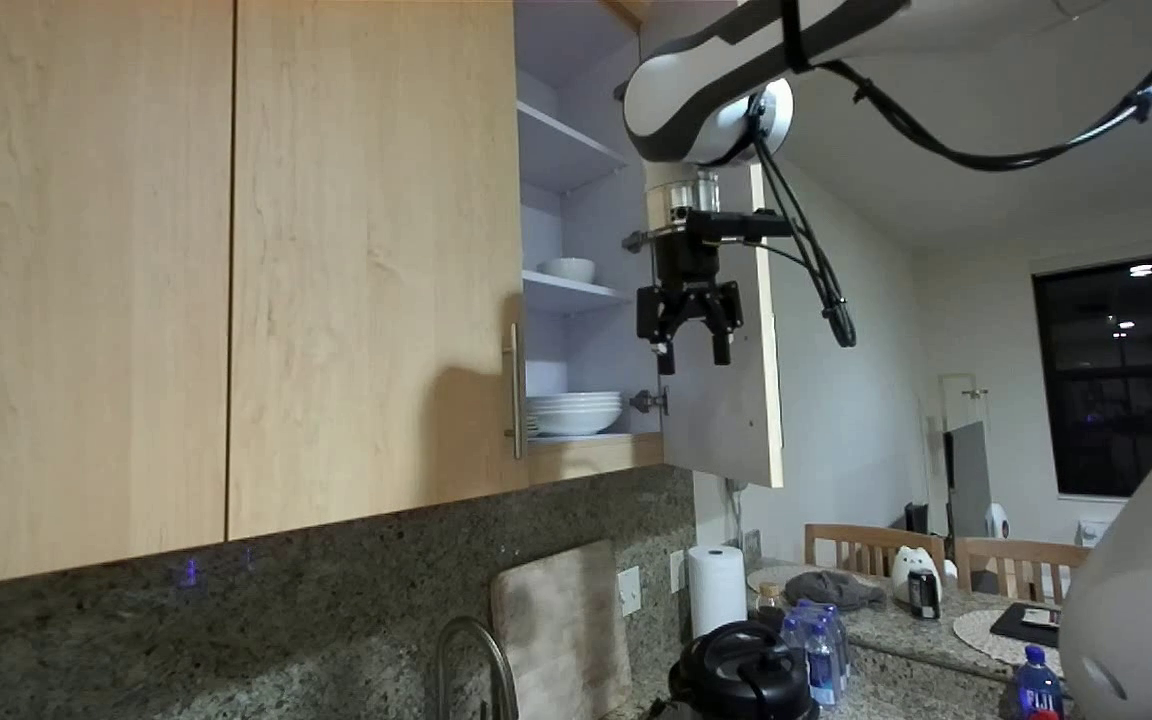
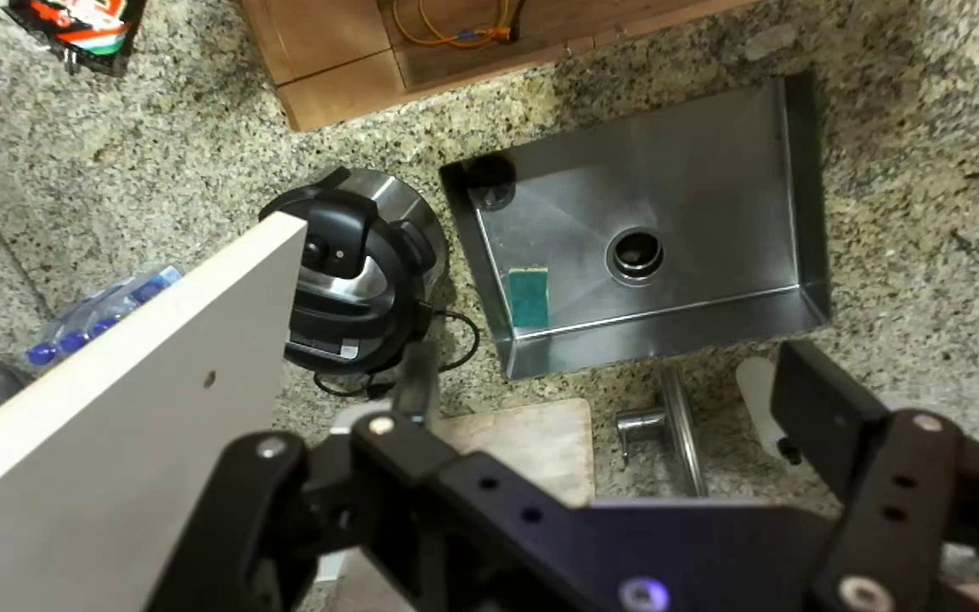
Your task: Open the cupboard's right door completely
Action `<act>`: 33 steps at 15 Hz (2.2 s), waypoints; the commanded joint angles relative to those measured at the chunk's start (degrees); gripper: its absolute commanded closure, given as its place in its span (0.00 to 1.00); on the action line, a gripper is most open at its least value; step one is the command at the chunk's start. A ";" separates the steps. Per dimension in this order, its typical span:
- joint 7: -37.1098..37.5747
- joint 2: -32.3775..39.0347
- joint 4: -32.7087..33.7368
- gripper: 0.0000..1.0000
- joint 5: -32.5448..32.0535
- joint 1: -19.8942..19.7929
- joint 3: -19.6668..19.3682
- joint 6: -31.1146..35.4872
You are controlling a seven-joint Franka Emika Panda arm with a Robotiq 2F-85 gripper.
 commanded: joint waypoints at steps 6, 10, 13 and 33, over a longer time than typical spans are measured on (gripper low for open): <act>19.75 12.95 8.77 0.00 -10.57 -4.79 0.56 13.70; 30.95 13.79 8.73 0.00 -17.36 -6.17 0.91 11.99; 36.37 13.35 8.10 0.00 -19.99 -6.83 0.33 10.75; 13.94 3.23 -9.47 0.00 -15.85 -13.39 -16.52 49.89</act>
